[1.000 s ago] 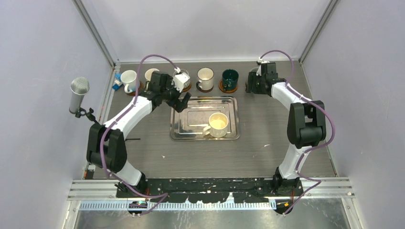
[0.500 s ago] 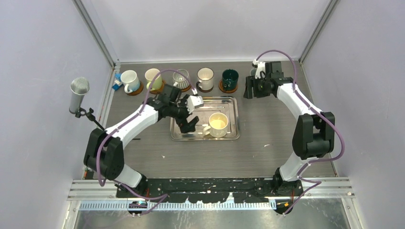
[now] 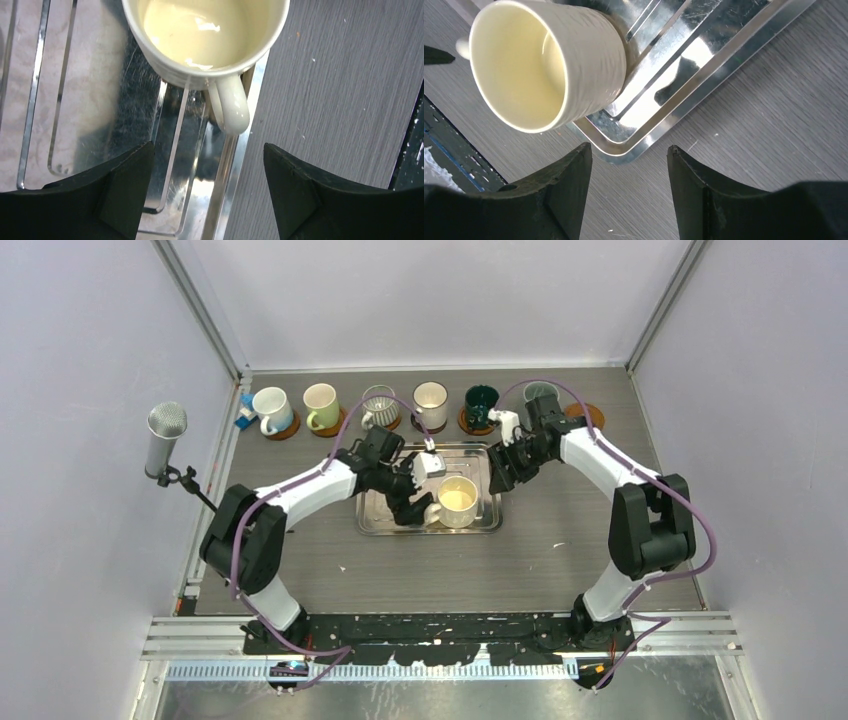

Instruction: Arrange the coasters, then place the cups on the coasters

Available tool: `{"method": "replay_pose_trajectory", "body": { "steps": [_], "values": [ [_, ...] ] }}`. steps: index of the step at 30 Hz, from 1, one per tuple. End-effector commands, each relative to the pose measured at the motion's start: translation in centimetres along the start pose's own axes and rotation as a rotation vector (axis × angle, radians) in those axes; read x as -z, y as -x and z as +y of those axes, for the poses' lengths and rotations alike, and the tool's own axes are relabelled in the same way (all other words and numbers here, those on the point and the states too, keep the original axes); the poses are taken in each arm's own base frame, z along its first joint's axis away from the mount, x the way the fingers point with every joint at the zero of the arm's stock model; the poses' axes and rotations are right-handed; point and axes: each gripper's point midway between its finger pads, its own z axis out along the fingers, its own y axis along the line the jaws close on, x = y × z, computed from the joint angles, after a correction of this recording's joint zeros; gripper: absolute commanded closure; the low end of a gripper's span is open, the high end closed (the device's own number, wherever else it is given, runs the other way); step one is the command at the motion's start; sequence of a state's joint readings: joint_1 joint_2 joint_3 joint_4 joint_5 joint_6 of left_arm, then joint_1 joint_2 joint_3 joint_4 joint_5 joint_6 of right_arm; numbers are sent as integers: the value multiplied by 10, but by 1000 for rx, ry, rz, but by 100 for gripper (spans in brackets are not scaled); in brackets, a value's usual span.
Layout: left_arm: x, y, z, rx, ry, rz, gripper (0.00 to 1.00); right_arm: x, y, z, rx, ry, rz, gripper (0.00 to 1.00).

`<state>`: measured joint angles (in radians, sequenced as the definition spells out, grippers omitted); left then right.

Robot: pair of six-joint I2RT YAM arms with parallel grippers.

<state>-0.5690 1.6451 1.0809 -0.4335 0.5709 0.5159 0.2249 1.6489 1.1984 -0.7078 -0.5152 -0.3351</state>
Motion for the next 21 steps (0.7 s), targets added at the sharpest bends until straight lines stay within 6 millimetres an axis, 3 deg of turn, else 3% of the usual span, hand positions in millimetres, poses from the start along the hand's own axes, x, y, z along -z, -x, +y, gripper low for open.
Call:
{"method": "replay_pose_trajectory", "body": {
  "steps": [1, 9, 21],
  "values": [
    [-10, 13, 15, 9, 51, -39, 18, -8, 30, -7, -11, 9, -61, 39],
    [-17, 10, 47, 22, 159, -21, 21, -21, 55, -22, -20, -7, -97, 44],
    [-11, 21, 134, 177, 390, -41, 24, -31, 66, -28, 51, 1, -108, 45]
  ]
}}
